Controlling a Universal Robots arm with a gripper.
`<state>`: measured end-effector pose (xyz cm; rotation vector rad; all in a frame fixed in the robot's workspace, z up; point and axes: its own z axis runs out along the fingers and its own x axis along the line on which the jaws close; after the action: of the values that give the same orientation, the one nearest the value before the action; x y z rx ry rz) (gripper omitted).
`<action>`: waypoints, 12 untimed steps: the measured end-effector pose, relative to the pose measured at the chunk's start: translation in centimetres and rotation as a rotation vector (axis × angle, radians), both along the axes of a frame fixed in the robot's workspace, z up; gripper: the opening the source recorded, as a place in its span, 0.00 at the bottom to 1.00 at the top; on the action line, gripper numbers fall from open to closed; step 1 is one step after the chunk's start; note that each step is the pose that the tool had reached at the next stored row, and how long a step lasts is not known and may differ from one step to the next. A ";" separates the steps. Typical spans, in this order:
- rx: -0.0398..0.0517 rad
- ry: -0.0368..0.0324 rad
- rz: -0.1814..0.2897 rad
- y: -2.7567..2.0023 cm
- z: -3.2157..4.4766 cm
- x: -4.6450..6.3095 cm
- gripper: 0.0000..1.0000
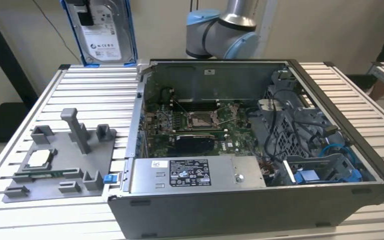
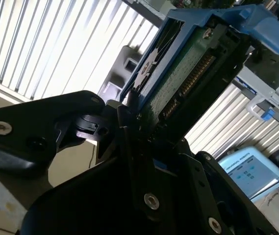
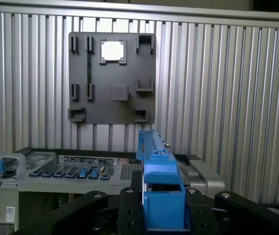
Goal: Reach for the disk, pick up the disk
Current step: 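Pick up the disk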
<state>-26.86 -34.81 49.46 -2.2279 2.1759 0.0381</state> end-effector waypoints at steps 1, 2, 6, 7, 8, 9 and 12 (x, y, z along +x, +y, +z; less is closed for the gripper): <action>0.0001 -0.0002 0.000 0.00 -0.01 0.2 0.00; 0.0001 -0.0001 0.000 0.00 -0.01 0.4 0.00; 0.0001 -0.0001 0.000 0.00 0.00 1.2 0.00; 0.0001 -0.0001 0.000 0.00 0.00 1.4 0.00; 0.0001 -0.0001 0.000 0.00 -0.01 1.6 0.00; 0.0001 -0.0002 0.000 0.00 -0.01 1.8 0.00; 0.0001 -0.0001 0.000 0.00 0.00 2.4 0.00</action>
<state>-24.48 -34.81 49.45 -2.2278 2.1757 0.0381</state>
